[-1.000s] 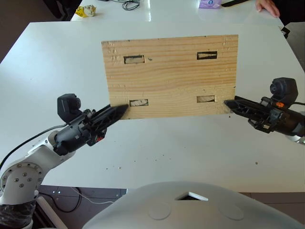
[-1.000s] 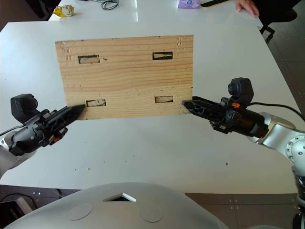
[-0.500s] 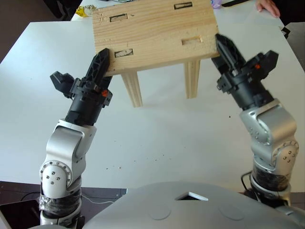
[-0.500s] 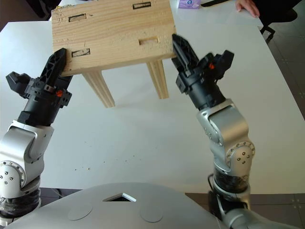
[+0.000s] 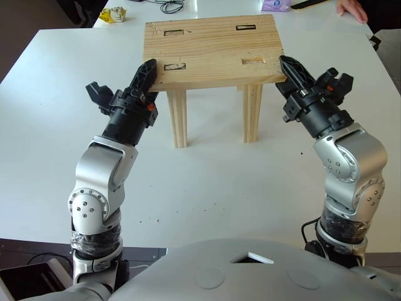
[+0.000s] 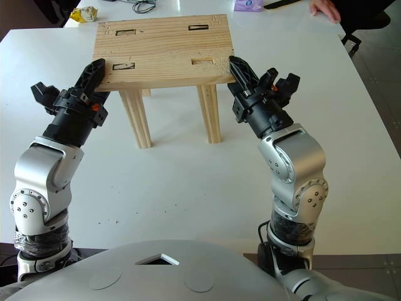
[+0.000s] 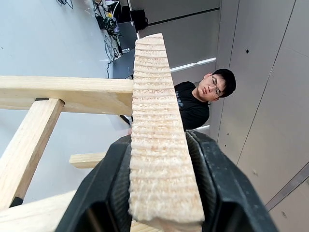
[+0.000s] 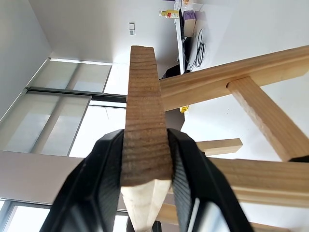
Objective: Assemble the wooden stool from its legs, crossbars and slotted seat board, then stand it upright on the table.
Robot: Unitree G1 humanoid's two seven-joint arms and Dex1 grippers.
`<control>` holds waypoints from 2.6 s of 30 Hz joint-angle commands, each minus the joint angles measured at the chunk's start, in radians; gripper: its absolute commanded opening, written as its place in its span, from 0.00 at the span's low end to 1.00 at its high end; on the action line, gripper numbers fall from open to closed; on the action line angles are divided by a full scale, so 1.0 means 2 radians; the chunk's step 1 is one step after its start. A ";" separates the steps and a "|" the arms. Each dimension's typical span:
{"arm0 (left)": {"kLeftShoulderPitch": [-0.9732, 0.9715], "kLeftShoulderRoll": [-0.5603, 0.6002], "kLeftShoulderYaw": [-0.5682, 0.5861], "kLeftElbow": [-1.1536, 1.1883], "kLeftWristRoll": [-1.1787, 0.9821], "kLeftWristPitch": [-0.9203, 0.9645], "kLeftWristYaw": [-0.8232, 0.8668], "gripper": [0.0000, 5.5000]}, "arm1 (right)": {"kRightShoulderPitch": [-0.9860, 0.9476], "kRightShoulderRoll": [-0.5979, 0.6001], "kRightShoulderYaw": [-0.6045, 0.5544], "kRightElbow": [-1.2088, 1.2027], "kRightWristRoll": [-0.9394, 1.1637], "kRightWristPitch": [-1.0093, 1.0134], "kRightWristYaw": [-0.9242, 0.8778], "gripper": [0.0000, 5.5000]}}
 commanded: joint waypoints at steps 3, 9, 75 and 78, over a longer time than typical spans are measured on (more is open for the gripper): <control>0.024 0.003 0.018 0.031 0.086 0.007 0.007 0.26 | 0.028 -0.017 -0.008 0.022 -0.002 0.017 -0.032 0.24; 0.027 -0.006 0.035 0.021 0.101 0.003 -0.005 0.39 | 0.034 -0.037 -0.013 0.018 -0.003 0.034 0.009 0.36; -0.227 -0.041 0.076 0.338 0.848 -0.050 -0.070 0.88 | -0.192 0.005 0.032 0.446 -0.999 -0.168 0.204 0.86; -0.230 -0.032 0.084 0.339 0.857 -0.048 -0.075 0.88 | -0.183 0.006 0.026 0.425 -1.009 -0.160 0.204 0.86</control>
